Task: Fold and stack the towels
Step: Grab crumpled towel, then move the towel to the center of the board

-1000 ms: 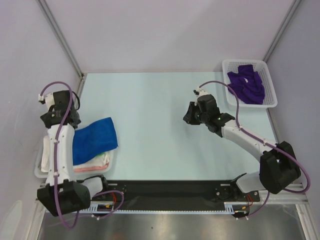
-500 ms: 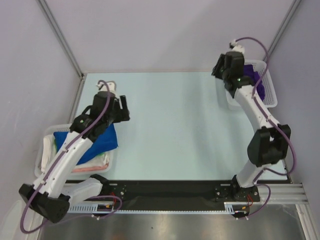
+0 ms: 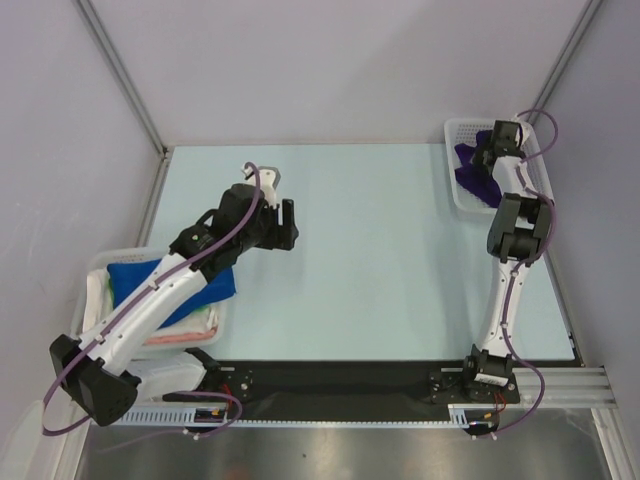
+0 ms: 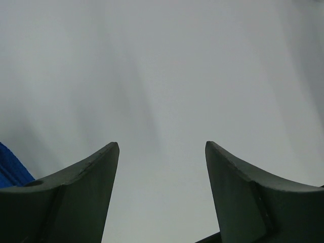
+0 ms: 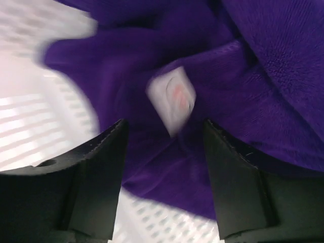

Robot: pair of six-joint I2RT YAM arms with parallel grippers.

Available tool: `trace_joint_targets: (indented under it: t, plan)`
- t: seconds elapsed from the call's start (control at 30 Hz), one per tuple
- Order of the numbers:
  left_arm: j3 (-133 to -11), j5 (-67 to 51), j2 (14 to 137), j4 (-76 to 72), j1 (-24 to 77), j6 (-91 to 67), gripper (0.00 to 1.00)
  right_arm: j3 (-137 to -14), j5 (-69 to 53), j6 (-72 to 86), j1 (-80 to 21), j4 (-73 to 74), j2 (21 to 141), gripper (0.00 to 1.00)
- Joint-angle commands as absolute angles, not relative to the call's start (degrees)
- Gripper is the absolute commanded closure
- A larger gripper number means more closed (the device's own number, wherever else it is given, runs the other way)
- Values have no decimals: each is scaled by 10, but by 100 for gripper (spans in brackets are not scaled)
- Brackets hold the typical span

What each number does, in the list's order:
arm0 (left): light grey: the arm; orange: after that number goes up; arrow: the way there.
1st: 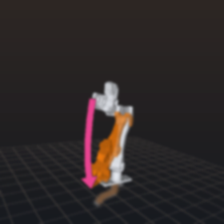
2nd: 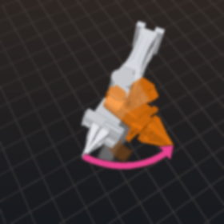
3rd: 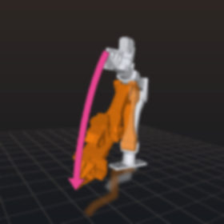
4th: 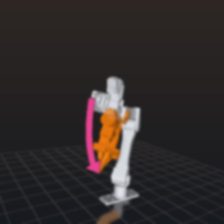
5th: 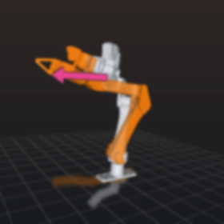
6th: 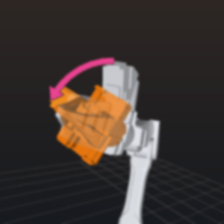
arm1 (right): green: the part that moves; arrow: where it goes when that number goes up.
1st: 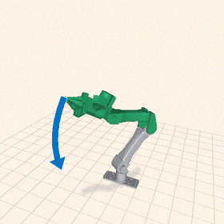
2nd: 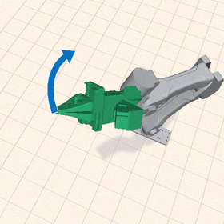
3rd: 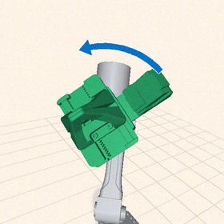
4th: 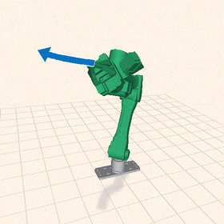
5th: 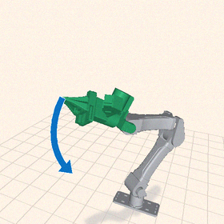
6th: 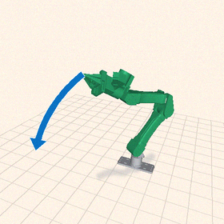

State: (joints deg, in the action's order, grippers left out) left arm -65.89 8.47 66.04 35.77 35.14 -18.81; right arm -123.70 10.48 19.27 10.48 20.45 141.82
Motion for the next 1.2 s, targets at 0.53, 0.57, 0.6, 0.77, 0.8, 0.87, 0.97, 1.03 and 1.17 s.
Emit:
trace_joint_targets:
  t: [0.53,0.57,0.6,0.77,0.8,0.87,0.97,1.03,1.17]
  plan:
    - [-644,73,664,323,353,-165,26,-1322,80,192,102,226,1461,100]
    - [-644,74,664,324,353,-165,26,-1322,80,192,101,226,1451,100]
    - [-645,74,662,323,353,-165,26,-1323,81,192,99,226,1441,100]
    - [-643,75,657,318,353,-166,26,-1332,86,188,85,238,1343,100]
    - [-642,75,656,318,353,-166,26,-1331,88,184,77,238,1326,100]
    - [-642,72,650,317,353,-168,26,-1326,98,174,67,242,1280,100]
    - [-637,72,640,312,353,-168,27,-1307,109,161,46,247,1218,100]
    - [-635,76,638,313,353,-168,27,-1289,108,160,31,250,1183,100]
    - [-630,83,622,309,354,-169,27,-1224,112,151,2,236,1086,100]
